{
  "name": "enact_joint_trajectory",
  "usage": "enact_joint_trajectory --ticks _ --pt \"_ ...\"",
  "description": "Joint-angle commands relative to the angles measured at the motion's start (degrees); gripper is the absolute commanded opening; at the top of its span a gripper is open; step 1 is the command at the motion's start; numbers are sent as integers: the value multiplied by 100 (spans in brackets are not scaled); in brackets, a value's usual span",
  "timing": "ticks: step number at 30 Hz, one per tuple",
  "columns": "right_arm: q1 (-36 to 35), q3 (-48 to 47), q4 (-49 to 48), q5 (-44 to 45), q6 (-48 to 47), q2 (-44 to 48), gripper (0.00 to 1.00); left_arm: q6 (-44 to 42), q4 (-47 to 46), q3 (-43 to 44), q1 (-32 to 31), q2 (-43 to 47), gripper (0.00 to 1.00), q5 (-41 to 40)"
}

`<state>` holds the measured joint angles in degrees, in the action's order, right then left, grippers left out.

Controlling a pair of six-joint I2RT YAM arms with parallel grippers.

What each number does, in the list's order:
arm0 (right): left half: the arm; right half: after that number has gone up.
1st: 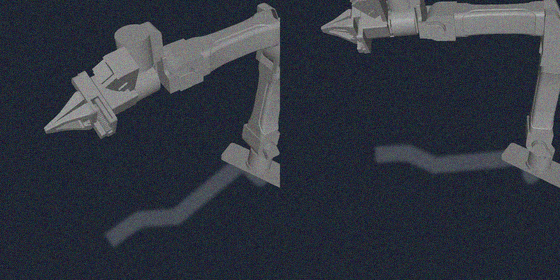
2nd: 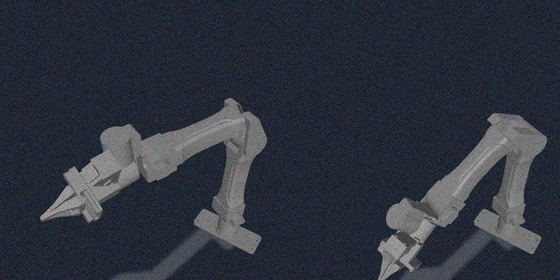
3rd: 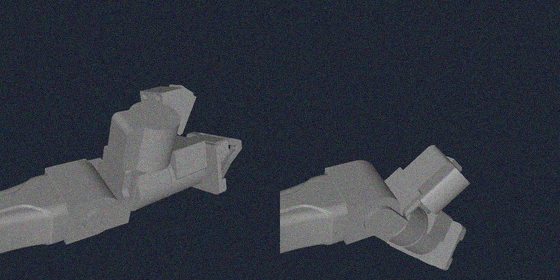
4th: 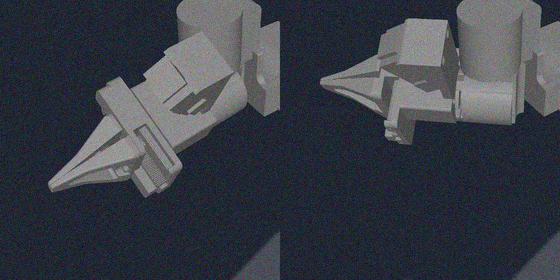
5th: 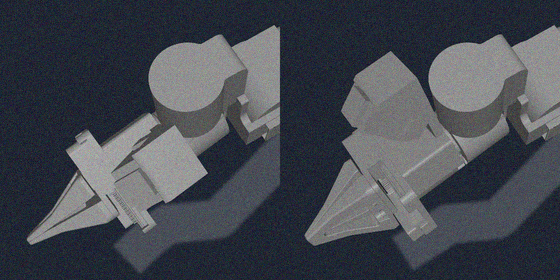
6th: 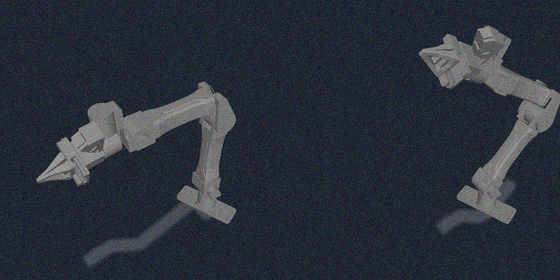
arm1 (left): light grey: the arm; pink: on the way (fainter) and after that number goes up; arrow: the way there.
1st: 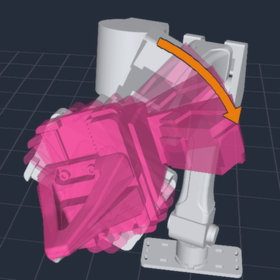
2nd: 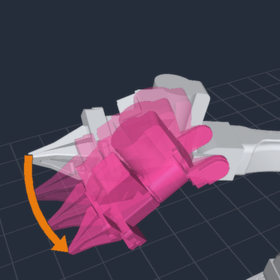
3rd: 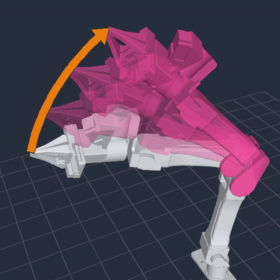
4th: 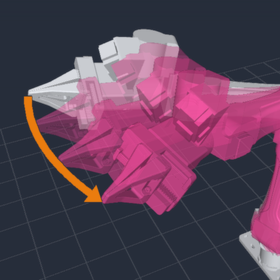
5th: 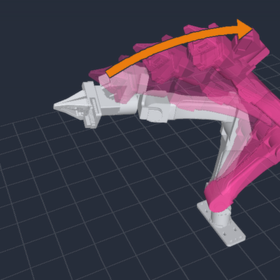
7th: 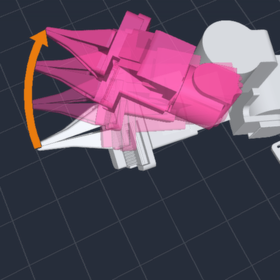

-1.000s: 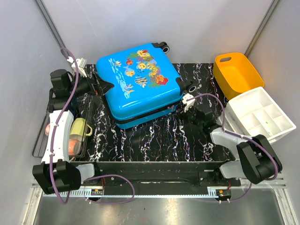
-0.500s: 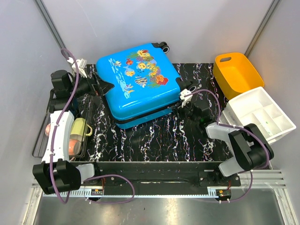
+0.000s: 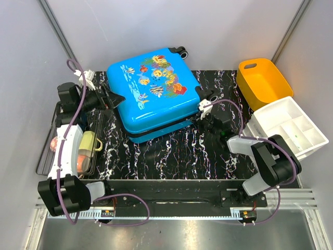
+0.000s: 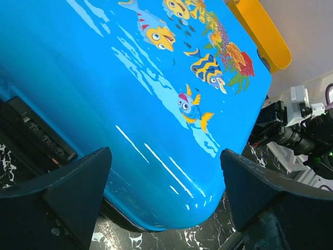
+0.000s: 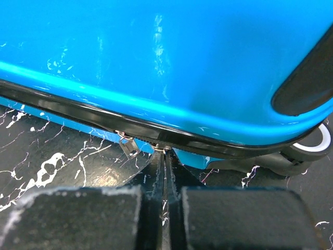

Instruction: Open, take out, and arrange the luggage

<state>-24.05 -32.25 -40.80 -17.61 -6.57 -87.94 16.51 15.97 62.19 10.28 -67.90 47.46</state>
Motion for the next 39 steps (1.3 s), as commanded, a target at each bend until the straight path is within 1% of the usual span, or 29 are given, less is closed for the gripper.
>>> enact_joint_trajectory --ticks 1,3,6,9,12,14,16,19,24,28,32,37,39 --pt "-3 43 -377 257 -29 399 0 177 -445 -76 88 137 91 -9" --pt "-12 105 -298 345 -37 505 0 168 -436 -93 114 154 91 -9" --pt "-3 140 -166 889 -82 699 0 151 -367 -76 140 119 90 -70" --pt "50 -35 53 1066 -125 805 0 98 -182 -15 184 58 90 -158" --pt "59 -290 379 1522 -353 718 0 80 -15 56 255 -4 89 -220" --pt "120 -326 362 1926 -643 647 0 80 142 108 316 -65 89 -255" --pt "208 -308 309 2059 -836 585 0 36 310 223 395 -180 88 -238" --pt "410 -264 73 1954 -960 515 0 -25 539 311 474 -303 87 -229" --pt "796 -176 -859 1200 -987 156 0 -43 653 355 554 -452 85 -211" --pt "1069 -317 -1421 979 -978 -223 0 -43 688 442 554 -707 83 -194" --pt "1271 -475 -1974 952 -925 -583 0 -122 776 627 562 -1032 81 -158" --pt "1395 -484 -2774 531 -680 -1022 0 -227 812 952 562 -1462 80 -1" --pt "1395 -510 -3275 321 -644 -1329 0 -262 820 1075 562 -1577 80 44"
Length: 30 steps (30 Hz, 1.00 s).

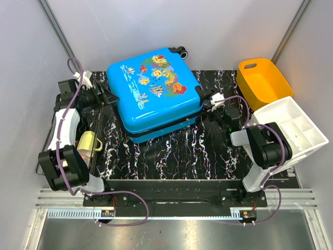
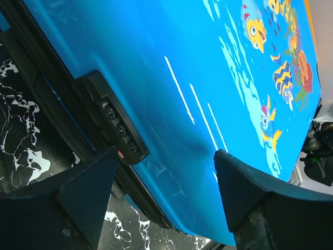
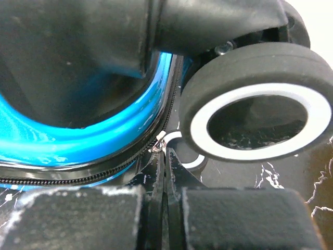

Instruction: Open, take out, and arrange the luggage

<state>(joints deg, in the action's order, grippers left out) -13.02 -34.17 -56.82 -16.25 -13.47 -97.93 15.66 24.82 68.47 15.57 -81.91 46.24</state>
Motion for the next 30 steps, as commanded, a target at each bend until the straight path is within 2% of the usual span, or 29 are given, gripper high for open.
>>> enact_joint_trajectory --ticks 1,5,13,18,19,20,21,25,27,29,30 --pt "291 -335 -1866 131 90 -445 0 -195 -65 500 34 -298 79 236" --pt "291 -432 -3244 -141 117 -1122 0 -204 -65 755 34 -571 79 359" --pt "291 -1433 -3265 60 503 -1764 0 -213 -56 993 33 -897 77 395" --pt "273 -1908 -3274 -123 600 -2098 1 -186 -144 932 34 -1020 77 377" --pt "273 -1935 -3266 -159 600 -2125 7 -177 -187 914 34 -1037 77 368" --pt "282 -1935 -3266 -185 600 -2160 25 -160 -188 897 34 -1038 77 368" --pt "282 -1892 -3266 -238 540 -2134 32 -151 -197 896 34 -1046 79 360" --pt "273 -1321 -3248 -378 206 -1695 40 -116 -223 932 34 -968 80 307" --pt "282 -786 -3204 -510 -40 -1300 52 -72 -293 967 34 -915 80 289" --pt "291 -216 -3169 -589 -155 -871 57 -37 -320 1037 34 -844 81 280" --pt "291 -39 -3143 -677 -260 -720 64 -19 -328 1063 42 -801 81 272"
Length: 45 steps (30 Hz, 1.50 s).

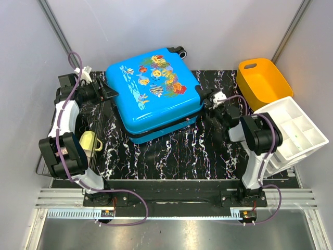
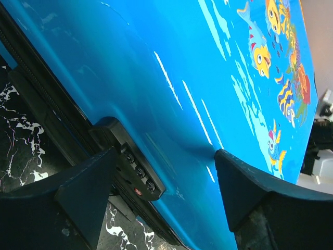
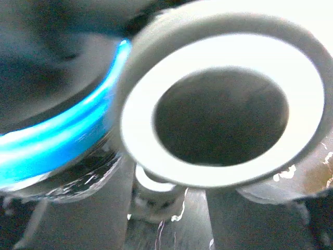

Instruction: Open, take out, and arrange the luggage

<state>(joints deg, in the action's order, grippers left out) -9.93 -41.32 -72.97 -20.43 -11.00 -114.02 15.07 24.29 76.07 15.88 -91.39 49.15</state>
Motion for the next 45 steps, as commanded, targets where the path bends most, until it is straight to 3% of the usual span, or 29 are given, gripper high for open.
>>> enact_joint_trajectory --ticks 1,3,5,6,7,8,9,10,12,13,16,19,29,33,45 --pt "-17 843 -1414 -312 -569 1055 67 49 -267 346 29 218 82 -2" --pt "-17 1222 -1168 -445 -701 1609 74 14 -267 390 38 306 83 -10" --pt "-17 1293 23 -611 -850 2440 87 -161 -127 513 64 446 84 -71" --pt "-9 1224 672 -655 -990 2750 90 -197 -83 549 82 491 84 -141" --pt "-9 1110 2141 -682 -1035 3049 94 -232 22 619 108 535 84 -159" --pt "-9 830 2860 -804 -1053 3565 96 -259 75 645 117 613 84 -177" --pt "-9 662 3555 -979 -1288 3805 97 -276 119 654 143 675 84 -177" --pt "0 495 4893 -1164 -1455 4025 98 -311 250 689 144 710 84 -169" --pt "18 -41 5982 -1525 -1867 4571 99 -469 417 690 152 885 85 -195" --pt "27 -252 7040 -1613 -2070 4703 100 -522 566 637 152 956 85 -186" --pt "254 -1113 8836 -1946 -2905 4959 100 -619 690 383 161 1237 85 -107" --pt "720 -2097 10008 -2553 -3547 4609 100 -584 734 137 152 1439 85 104" --pt "747 -5401 13000 -2502 -6649 2360 100 -663 700 -620 144 1747 84 693" --pt "738 -5755 13159 -2229 -7388 1910 100 -488 585 -725 135 1626 84 842" --pt "615 -6669 13151 -2088 -8102 680 100 -312 524 -1200 3 1686 84 676"
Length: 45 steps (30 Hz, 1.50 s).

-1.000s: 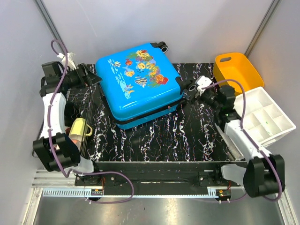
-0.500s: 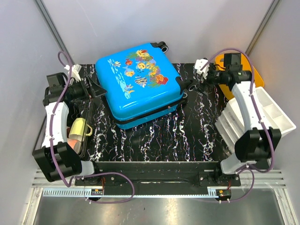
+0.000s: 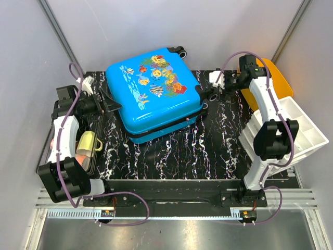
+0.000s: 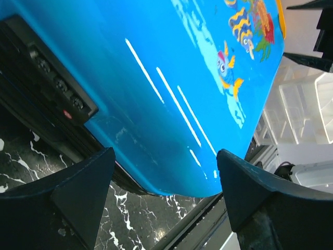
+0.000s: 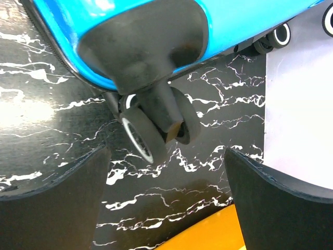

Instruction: Open, take out, and arrange the luggage

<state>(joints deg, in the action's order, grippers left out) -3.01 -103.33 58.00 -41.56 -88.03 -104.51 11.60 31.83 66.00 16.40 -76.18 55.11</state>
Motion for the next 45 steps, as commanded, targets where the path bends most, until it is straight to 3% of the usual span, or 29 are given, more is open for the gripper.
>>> enact_joint_trajectory --ticks 1,10,14,20,21,23,33,38,41,42,45 --pt "-86 -547 54 8 -399 -350 100 45 -230 -271 -67 165 84 70" --pt "-323 -1058 194 16 -785 -1045 99 53 -265 -473 -76 253 83 -255" --pt "-402 -1066 308 -1 -909 -1168 88 71 -344 -474 -76 315 81 -334" --pt "-411 -979 590 -2 -866 -1037 50 185 -476 -246 -85 60 80 -361" --pt "-420 -944 651 34 -743 -1002 24 237 -546 -193 -85 7 79 -361" --pt "-429 -725 660 113 -620 -809 0 396 -766 -114 -85 -203 76 -352" --pt "-605 1173 625 -115 592 887 0 695 -1495 1264 -655 -1783 54 -115" --pt "-973 2350 485 -54 1558 1949 0 669 -1566 2231 -998 -2725 50 -132" --pt "-1465 2641 379 -176 2595 2354 23 607 -1575 2961 -1218 -3314 54 -255" --pt "-1701 2651 344 -299 3163 2434 42 624 -1558 3328 -1245 -3428 55 -308" --pt "-1853 2564 -50 -616 4507 2672 64 415 -1251 4102 -1166 -3658 64 -422"
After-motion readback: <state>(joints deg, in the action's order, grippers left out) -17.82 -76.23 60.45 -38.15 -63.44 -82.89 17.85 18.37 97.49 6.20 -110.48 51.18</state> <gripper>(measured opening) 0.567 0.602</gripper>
